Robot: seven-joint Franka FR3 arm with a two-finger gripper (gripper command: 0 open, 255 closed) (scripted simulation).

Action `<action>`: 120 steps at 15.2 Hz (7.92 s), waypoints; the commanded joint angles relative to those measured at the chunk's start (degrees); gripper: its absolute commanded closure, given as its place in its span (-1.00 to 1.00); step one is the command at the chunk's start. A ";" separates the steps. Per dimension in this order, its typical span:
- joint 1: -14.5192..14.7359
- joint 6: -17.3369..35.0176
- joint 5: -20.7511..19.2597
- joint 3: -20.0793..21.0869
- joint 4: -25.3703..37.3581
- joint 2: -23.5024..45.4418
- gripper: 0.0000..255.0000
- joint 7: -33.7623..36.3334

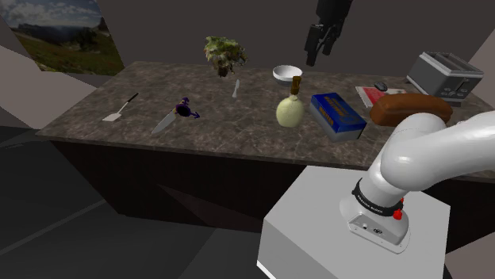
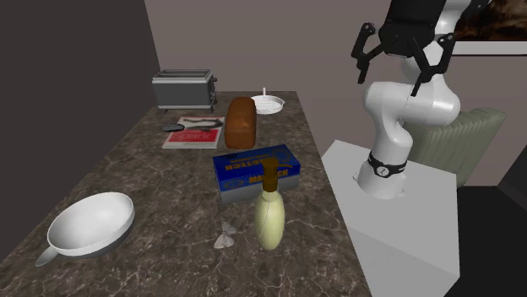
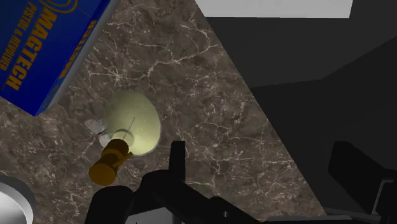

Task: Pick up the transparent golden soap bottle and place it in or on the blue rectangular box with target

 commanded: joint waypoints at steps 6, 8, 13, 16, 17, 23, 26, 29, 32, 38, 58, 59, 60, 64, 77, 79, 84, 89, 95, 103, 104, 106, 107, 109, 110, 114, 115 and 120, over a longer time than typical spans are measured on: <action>-1.10 8.46 -1.51 -5.48 -2.49 4.64 -1.00 -4.48; -1.41 11.83 -1.83 -7.69 -2.93 7.07 -1.00 -6.32; -1.76 19.97 -1.58 -13.24 -2.62 14.43 -1.00 -11.27; -1.60 24.51 -0.44 -16.57 -1.46 19.65 -1.00 -14.64; -1.49 25.94 0.15 -17.68 -0.91 21.52 -1.00 -15.86; -0.80 32.47 3.91 -21.95 1.00 29.93 -1.00 -21.36; -0.63 34.85 4.38 -22.17 -0.33 31.05 -1.00 -21.72; -0.47 36.90 4.86 -22.37 -1.40 32.11 -1.00 -22.08; -0.47 36.90 4.86 -22.36 -1.40 32.11 -1.00 -22.08; -0.47 36.88 4.85 -22.36 -1.39 32.10 1.00 -22.08; -0.62 27.43 3.67 -21.32 5.29 29.10 1.00 -20.46; -0.61 26.65 3.63 -21.24 5.92 28.94 1.00 -20.36; -0.61 25.88 3.58 -21.17 6.56 28.80 1.00 -20.27; -0.56 22.78 3.47 -20.90 9.25 28.36 1.00 -19.94; -0.25 12.80 3.63 -20.33 19.30 28.41 1.00 -19.30; -0.21 11.74 3.68 -20.30 20.48 28.53 1.00 -19.27; -2.33 6.61 2.26 -23.44 23.13 25.97 1.00 -24.17; -4.16 1.31 1.18 -27.10 27.54 24.99 1.00 -29.65; -5.91 -5.19 0.76 -32.51 35.30 26.26 1.00 -37.25; -7.12 -4.82 0.07 -35.56 34.84 26.05 1.00 -41.43; -7.22 -4.03 -0.13 -35.46 33.71 25.66 1.00 -41.33; -7.41 -2.47 -0.51 -35.30 31.51 24.93 1.00 -41.15; -7.51 -1.69 -0.68 -35.24 30.44 24.59 1.00 -41.08; -7.70 -0.15 -1.01 -35.15 28.35 23.97 1.00 -40.95; -7.80 0.62 -1.16 -35.12 27.33 23.68 1.00 -40.89; -8.16 3.66 -1.73 -35.10 23.42 22.69 1.00 -40.74; -8.24 4.41 -1.85 -35.12 22.48 22.48 1.00 -40.71; -8.64 8.18 -2.41 -35.34 17.99 21.66 1.00 -40.67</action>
